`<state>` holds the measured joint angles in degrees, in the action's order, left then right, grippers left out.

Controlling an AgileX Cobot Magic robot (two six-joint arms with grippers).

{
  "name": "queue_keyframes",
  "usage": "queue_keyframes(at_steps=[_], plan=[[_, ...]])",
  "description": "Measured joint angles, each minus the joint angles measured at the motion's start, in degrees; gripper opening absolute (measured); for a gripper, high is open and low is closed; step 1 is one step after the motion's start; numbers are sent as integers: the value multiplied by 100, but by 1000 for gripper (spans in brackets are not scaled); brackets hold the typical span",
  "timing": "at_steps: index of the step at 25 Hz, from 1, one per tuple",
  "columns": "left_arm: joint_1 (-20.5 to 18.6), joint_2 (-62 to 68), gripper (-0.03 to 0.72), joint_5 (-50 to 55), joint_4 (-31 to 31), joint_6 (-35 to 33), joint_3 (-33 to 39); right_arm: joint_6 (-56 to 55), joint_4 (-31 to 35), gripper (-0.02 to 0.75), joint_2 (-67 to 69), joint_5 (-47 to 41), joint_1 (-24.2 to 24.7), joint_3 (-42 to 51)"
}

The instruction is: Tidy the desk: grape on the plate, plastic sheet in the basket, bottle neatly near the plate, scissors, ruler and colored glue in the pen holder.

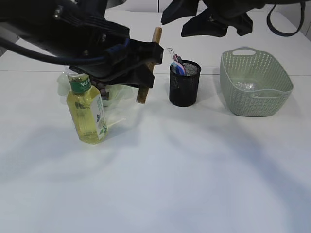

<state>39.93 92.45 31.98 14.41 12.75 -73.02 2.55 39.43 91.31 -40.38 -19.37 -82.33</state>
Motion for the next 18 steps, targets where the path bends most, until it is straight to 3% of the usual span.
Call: queue_keyframes(at_steps=[14,18], plan=[[4,0,43,-422,971,-171,0,246,129,388,0,91,0,0],[4,0,43,-433,1119,-261,0,523,613,388,172,103,0,0]])
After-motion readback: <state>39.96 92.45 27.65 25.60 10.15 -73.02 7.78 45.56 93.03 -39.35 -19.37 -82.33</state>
